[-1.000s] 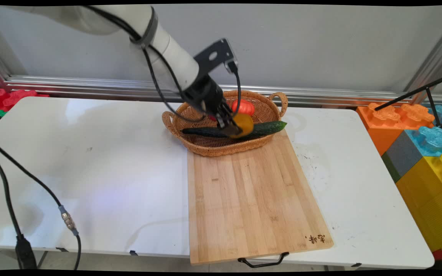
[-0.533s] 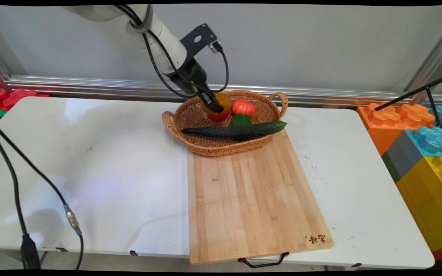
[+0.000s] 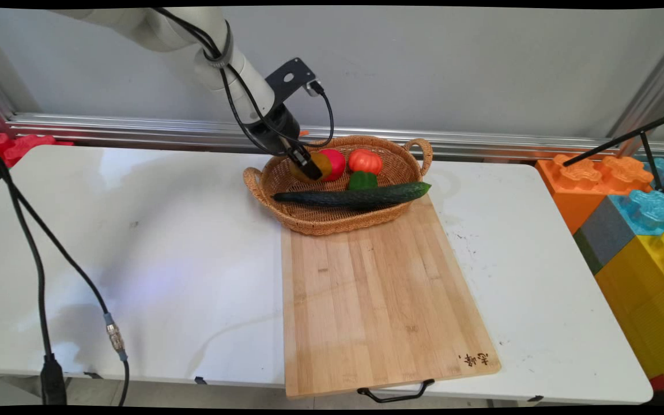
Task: Place the picked object in the vegetable basket
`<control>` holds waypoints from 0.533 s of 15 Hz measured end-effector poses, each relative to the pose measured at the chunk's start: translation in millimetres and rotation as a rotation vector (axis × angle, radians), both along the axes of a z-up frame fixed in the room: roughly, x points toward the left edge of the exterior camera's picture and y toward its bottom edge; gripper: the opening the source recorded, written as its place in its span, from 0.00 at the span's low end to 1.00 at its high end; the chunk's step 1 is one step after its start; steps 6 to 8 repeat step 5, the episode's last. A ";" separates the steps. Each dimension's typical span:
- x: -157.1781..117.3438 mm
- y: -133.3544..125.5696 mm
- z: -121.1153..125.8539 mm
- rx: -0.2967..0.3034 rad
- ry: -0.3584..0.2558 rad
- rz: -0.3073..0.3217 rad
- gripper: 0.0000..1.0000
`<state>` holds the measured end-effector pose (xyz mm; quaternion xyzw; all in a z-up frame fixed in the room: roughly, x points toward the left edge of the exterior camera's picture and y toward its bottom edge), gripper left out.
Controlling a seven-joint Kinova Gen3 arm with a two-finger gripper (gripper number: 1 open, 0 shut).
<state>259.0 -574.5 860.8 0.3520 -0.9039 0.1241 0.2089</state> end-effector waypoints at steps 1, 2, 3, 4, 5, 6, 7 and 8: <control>0.7 -1.7 -1.8 0.000 -0.001 0.002 0.00; 1.5 -4.1 -4.3 0.000 -0.003 0.004 0.00; 2.5 -6.6 -6.6 0.000 -0.005 0.006 1.00; 2.4 -9.2 -8.0 -0.002 -0.004 0.007 1.00; 2.4 -10.8 -9.0 -0.003 -0.004 0.007 1.00; 2.4 -10.8 -9.0 -0.003 -0.004 0.007 1.00; 2.4 -10.8 -9.0 -0.003 -0.004 0.007 1.00; 2.4 -10.8 -9.0 -0.003 -0.004 0.007 1.00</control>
